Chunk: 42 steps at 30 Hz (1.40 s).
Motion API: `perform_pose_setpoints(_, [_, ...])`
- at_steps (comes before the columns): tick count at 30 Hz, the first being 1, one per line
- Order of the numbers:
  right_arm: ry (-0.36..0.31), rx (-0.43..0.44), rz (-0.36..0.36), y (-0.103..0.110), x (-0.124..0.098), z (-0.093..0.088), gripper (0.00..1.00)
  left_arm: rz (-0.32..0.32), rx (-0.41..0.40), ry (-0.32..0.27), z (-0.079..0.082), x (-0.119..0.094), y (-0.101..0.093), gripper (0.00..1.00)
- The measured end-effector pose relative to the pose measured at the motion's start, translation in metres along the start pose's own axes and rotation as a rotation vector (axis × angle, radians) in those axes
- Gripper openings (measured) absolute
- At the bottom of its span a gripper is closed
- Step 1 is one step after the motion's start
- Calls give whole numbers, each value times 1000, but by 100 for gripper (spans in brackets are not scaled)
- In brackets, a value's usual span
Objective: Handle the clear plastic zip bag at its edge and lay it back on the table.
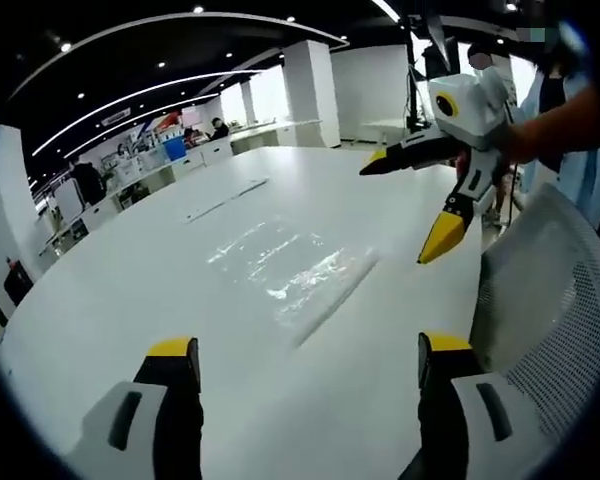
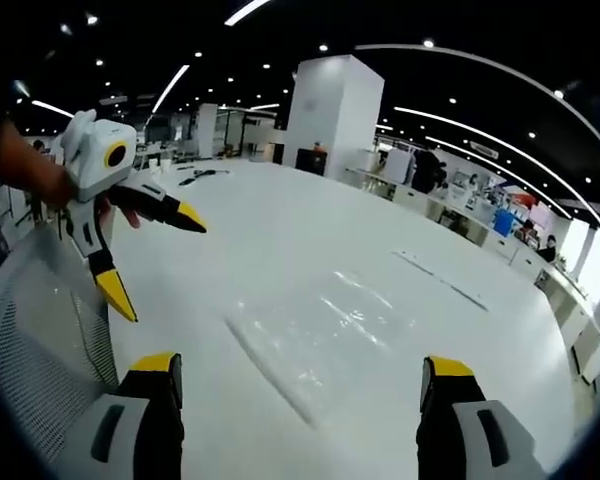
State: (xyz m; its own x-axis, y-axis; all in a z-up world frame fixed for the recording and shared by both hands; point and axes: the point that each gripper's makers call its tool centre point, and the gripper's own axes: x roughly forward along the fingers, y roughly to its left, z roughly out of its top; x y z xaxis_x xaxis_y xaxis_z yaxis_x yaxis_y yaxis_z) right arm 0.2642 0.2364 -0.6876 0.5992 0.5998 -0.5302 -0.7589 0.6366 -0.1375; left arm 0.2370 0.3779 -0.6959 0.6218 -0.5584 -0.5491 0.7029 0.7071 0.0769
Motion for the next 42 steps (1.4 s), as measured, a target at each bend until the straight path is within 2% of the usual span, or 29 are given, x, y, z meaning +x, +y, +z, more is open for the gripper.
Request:
perform_pose_setpoints(4, [-9, 44, -10, -3, -5, -6, 100, 15, -30, -1, -5, -2, 4, 94])
perform_pose_setpoints(14, [-25, 120, -32, -2, -21, -14, 100, 34, -90, -6, -17, -15, 2, 96])
perform_pose_setpoints(22, [-36, 140, -49, 4, -32, -17, 100, 34, -87, -3, -21, -19, -2, 95])
perform_pose_setpoints(28, [-43, 159, -56, 3, -35, -24, 100, 30, -94, -3, -20, -21, -15, 95])
perform_pose_setpoints(42, [-53, 189, -65, 7, -45, -26, 100, 32, -94, 3, -24, -19, -16, 94])
